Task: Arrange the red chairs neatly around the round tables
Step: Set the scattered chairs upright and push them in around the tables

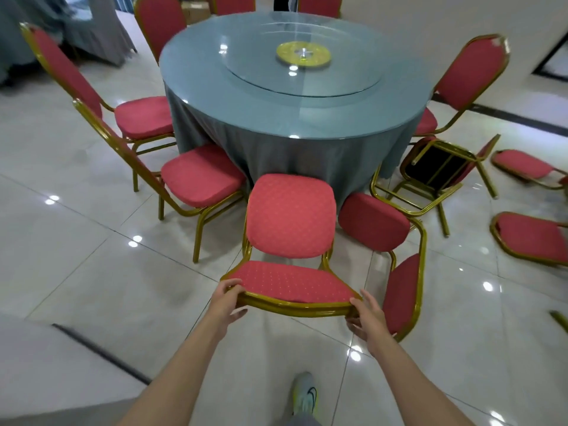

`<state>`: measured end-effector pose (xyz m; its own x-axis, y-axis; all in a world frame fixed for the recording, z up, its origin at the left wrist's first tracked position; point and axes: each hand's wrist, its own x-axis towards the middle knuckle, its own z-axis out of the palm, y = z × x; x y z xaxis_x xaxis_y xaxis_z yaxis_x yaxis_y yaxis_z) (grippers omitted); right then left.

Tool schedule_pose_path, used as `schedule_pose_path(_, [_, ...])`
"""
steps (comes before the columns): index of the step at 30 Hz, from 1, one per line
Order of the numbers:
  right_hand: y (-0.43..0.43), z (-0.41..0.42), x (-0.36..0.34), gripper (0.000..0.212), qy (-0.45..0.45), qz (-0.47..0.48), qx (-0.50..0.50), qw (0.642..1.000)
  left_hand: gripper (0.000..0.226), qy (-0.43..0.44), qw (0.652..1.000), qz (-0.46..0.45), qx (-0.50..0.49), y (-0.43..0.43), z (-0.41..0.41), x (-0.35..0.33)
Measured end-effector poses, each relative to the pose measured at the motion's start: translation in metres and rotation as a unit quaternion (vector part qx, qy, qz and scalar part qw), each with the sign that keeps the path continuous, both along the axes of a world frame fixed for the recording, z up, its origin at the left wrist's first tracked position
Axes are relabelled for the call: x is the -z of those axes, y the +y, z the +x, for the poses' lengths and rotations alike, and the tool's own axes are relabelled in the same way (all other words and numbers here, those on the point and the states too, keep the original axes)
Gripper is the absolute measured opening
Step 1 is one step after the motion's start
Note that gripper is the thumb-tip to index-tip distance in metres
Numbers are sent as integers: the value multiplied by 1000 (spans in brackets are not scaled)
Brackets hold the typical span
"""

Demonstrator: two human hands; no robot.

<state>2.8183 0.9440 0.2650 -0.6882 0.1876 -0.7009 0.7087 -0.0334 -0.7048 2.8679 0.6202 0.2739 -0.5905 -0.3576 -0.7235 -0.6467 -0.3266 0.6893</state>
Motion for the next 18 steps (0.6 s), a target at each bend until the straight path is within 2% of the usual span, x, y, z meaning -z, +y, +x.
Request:
schedule_pose_path(5, [-6,-61,-10,29,34,-1,-22,999,13,-25,990,-137,-3,4,-74,-8])
schedule_pose_path(8, [-13,-98,-19,21,41,0,-28,999,21,-38,962,-266,46,2,-111,-13])
schedule_pose_path(10, [-17,-122,-27,19,54,10,-48,997,26,-11,939,-331,87,0,-132,-16])
schedule_pose_path(13, [-21,-155,-38,26,60,25,-85,994,19,30,943,-314,110,-6,-165,-22])
schedule_pose_path(18, [-30,-192,-42,35,50,38,-120,991,16,43,960,-252,117,-22,-206,-40])
